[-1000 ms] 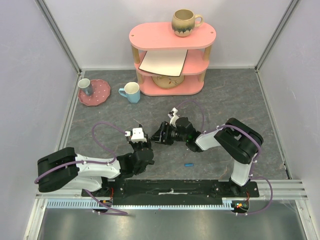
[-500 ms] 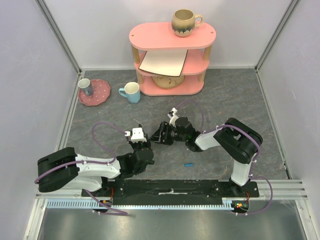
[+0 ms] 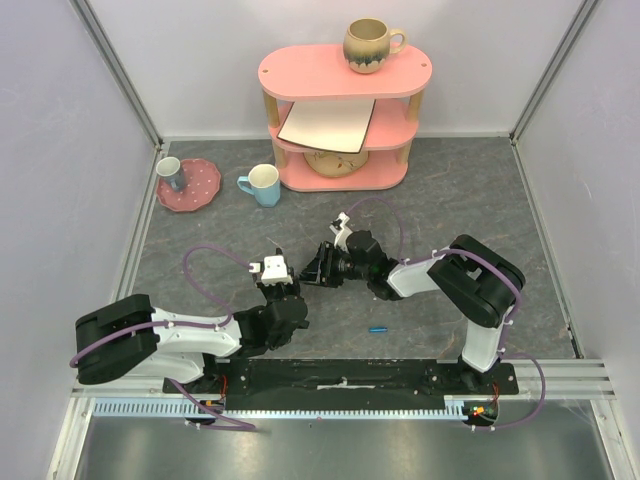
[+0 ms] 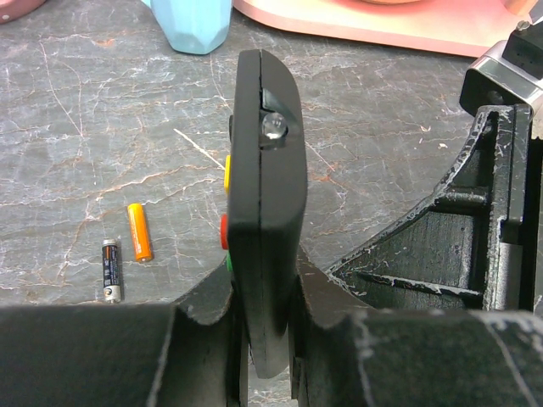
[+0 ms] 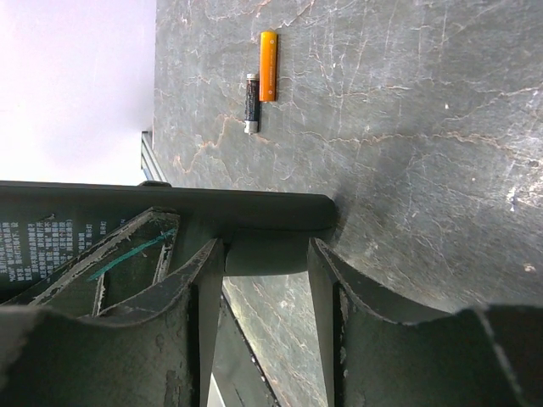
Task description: Load the batteries into the remote control
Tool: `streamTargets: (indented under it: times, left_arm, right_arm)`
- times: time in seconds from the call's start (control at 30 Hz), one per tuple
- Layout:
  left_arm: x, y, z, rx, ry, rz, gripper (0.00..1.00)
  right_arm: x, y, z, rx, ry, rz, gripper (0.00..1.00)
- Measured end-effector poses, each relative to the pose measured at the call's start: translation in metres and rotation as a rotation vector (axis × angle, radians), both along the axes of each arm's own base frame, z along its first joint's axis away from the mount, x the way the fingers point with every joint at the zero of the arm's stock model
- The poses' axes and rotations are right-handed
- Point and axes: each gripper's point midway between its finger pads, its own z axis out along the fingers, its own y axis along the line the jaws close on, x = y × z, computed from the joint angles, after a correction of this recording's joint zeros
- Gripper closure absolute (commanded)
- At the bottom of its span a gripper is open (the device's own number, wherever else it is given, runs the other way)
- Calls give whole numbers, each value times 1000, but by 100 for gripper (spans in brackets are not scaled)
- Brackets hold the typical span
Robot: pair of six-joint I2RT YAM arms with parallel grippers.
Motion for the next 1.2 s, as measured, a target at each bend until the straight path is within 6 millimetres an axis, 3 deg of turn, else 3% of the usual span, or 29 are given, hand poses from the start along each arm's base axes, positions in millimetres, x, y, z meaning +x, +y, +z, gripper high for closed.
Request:
streamTargets:
  times: [1.2]
  left_arm:
    - [0, -1, 0, 21, -3, -8, 98]
  right_arm:
    - [-2, -1, 3, -30, -13, -7, 54]
